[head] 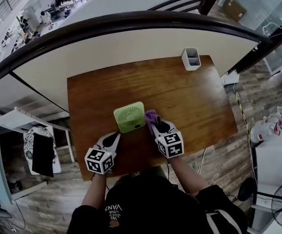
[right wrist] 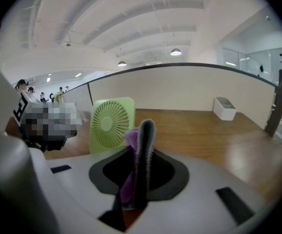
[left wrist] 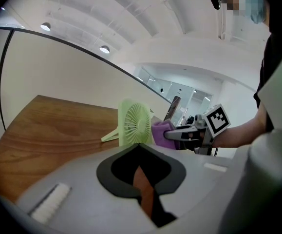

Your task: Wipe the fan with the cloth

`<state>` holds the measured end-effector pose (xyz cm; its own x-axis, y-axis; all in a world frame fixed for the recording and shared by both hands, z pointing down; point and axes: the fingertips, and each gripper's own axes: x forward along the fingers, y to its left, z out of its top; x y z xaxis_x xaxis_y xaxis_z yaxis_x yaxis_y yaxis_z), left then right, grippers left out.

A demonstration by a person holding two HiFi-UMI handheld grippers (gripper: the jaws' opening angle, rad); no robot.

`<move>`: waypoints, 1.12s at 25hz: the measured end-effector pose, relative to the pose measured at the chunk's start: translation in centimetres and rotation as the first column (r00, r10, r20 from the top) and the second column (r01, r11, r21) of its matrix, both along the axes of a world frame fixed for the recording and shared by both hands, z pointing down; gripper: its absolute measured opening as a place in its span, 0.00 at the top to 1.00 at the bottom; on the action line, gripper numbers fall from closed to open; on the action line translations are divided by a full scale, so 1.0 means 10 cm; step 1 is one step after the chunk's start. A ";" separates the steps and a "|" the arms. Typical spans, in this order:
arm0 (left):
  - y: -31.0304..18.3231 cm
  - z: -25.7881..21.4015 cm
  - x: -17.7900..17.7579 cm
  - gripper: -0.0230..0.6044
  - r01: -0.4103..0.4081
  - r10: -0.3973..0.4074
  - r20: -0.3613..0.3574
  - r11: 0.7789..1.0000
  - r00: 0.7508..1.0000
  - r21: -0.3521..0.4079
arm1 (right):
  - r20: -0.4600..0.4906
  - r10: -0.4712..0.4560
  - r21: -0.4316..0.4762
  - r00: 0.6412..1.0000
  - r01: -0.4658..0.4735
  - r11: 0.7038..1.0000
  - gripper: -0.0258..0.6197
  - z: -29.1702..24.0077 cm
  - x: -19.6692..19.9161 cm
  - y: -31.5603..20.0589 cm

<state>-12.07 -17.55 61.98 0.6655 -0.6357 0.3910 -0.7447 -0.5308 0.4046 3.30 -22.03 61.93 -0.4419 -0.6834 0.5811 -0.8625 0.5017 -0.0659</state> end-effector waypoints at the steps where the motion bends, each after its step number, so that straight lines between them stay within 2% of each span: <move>1: 0.00 0.00 0.01 0.94 -0.001 0.001 0.000 1.000 1.000 0.000 | -0.002 0.018 -0.003 1.000 -0.018 1.000 0.83 0.01 0.05 -0.01; 4: 0.01 -0.01 0.01 0.94 0.004 -0.004 0.003 1.000 1.000 0.001 | 0.007 0.046 0.002 0.999 -0.046 0.999 0.83 -0.02 0.13 -0.02; 9: 0.07 -0.06 -0.06 0.94 0.026 -0.026 -0.004 1.000 1.000 0.009 | 0.046 0.018 0.016 0.999 -0.019 1.000 0.83 -0.11 -0.04 0.11; 14: 0.16 -0.09 -0.13 0.95 0.038 -0.038 -0.022 0.999 0.999 0.020 | 0.079 -0.089 0.023 0.993 0.087 0.996 0.83 -0.13 -0.48 0.33; 20: 0.29 -0.16 -0.23 0.94 0.055 -0.054 -0.030 0.998 0.998 0.033 | 0.067 -0.247 0.007 0.967 0.247 0.969 0.83 -0.03 -1.06 0.57; 28: 0.39 -0.22 -0.44 0.95 0.093 -0.092 -0.026 0.995 0.995 0.037 | 0.031 -0.326 -0.018 0.945 0.327 0.945 0.83 0.15 -1.39 0.61</move>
<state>-16.43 -13.67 59.82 0.6118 -0.7092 0.3502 -0.7818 -0.4750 0.4040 -10.64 -15.97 63.45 -0.6549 -0.4859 0.5788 -0.6492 0.7538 -0.1017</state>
